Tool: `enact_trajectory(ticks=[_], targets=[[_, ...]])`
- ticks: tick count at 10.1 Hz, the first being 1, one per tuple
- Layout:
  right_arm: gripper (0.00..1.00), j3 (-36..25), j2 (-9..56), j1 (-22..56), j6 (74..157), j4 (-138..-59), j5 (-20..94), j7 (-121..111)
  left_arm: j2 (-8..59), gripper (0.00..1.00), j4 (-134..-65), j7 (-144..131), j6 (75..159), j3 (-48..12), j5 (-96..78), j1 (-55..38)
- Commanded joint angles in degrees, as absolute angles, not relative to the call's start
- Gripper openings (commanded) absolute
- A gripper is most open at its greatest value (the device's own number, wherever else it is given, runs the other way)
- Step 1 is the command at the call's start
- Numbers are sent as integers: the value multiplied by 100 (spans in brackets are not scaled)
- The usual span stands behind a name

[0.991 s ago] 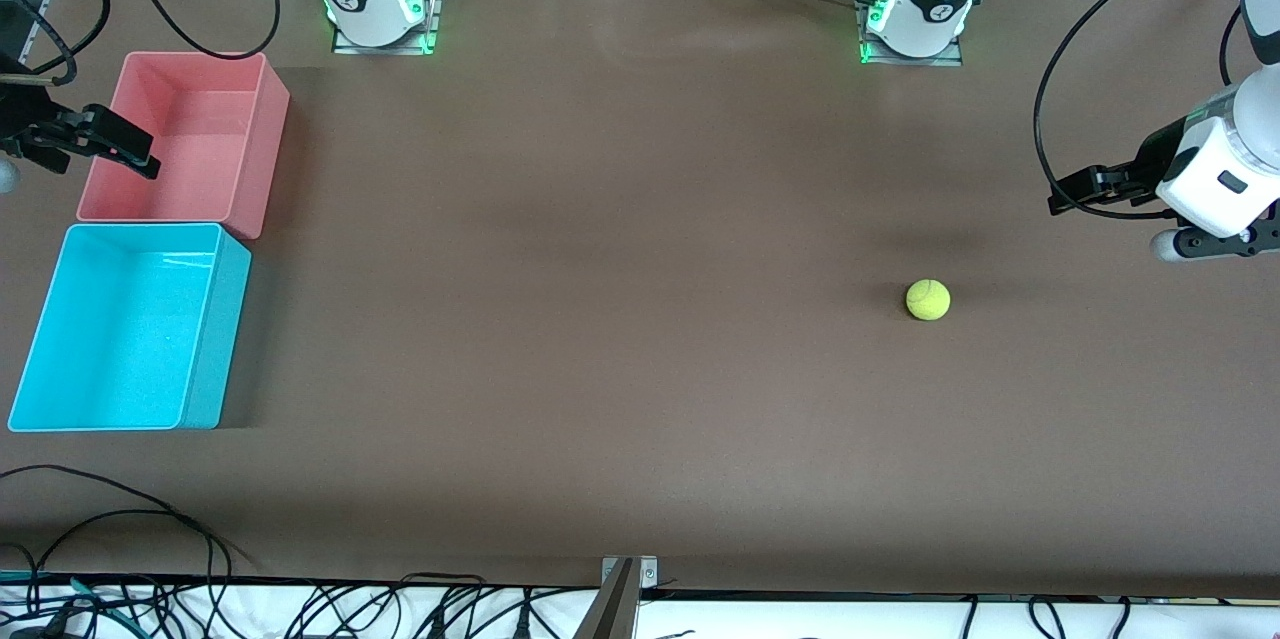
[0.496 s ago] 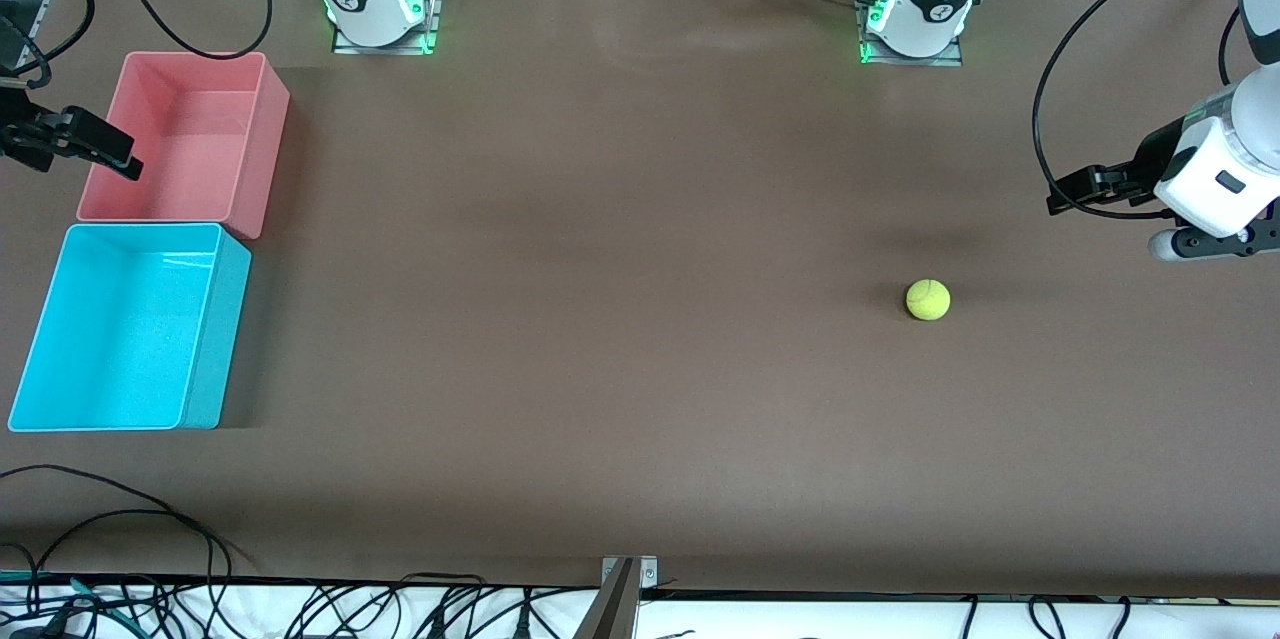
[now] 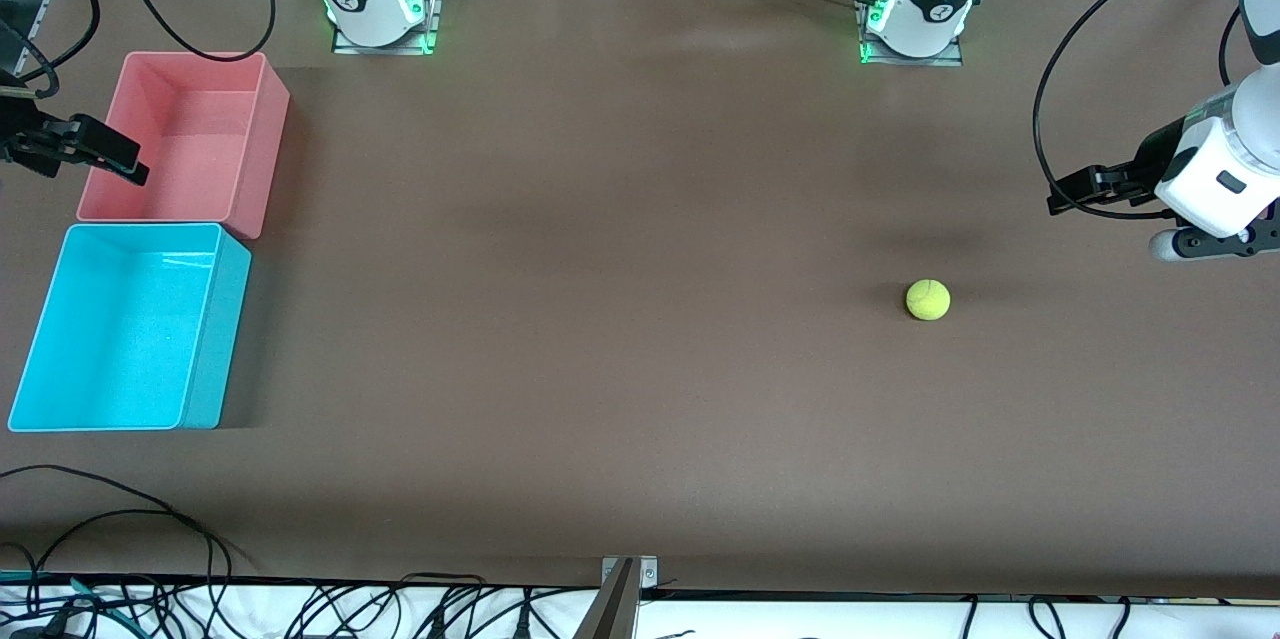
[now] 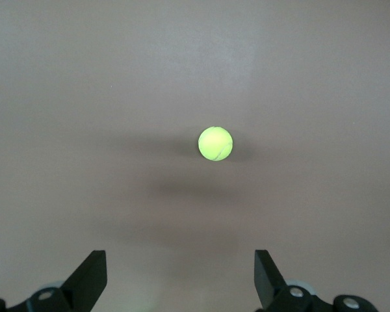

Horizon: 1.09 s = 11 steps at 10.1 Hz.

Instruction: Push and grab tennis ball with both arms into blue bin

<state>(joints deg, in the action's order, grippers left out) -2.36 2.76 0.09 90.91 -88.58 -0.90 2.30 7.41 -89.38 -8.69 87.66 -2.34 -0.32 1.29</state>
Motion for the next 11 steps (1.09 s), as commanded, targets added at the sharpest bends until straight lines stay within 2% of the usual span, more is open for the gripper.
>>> enact_trajectory(ticks=[1,11], targets=[[100,-220,325,-9,9079,-8754,9,272,835,100,-8754,-853,8675,-246,79,149],[100,-220,325,-18,9079,-8754,70,272,844,100,-8780,-835,8675,-229,79,176]])
